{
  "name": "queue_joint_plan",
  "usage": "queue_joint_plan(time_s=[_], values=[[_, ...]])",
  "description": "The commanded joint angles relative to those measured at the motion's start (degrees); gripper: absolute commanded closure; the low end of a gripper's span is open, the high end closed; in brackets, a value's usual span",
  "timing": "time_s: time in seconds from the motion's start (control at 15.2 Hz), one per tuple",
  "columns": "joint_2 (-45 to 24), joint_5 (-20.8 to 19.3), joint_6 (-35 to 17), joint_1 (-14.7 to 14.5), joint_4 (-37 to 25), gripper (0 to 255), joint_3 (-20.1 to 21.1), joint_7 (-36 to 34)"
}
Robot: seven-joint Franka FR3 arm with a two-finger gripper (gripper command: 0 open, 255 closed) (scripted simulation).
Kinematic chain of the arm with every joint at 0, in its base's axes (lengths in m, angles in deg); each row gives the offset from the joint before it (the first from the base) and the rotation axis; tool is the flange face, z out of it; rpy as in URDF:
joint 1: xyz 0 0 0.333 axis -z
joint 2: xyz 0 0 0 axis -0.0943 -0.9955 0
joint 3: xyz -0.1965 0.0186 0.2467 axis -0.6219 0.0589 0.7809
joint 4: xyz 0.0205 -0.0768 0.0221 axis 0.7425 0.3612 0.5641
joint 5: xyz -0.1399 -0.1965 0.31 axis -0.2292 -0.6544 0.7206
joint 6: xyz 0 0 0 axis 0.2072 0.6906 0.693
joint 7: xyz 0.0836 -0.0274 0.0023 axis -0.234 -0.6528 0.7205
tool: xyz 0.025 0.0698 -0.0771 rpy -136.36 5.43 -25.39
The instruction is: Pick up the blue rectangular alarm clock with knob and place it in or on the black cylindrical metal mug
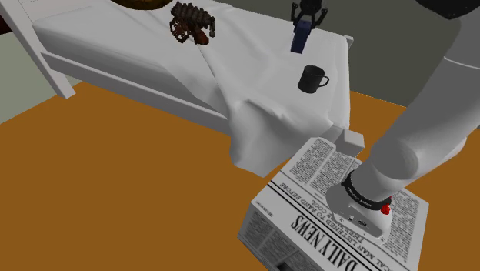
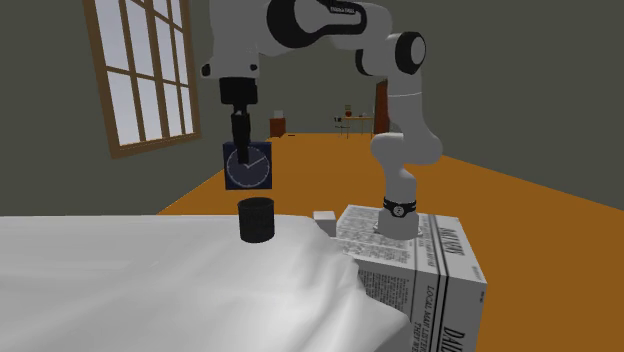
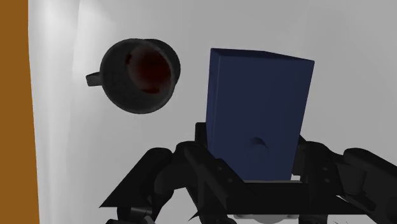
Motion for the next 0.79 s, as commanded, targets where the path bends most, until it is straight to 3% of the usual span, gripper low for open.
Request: queue_joint_plan(time_s=[0.0,0.53,0.73], values=[[2.24,-0.34,-0.50,1.09,2.70,255,-0.87,2.02],[10.00,-2.11,-1.57,5.75,11.31,255,-5.18,10.78],[9.90,-2.08,-3.86,5.73,13.51,255,-5.20,10.79]])
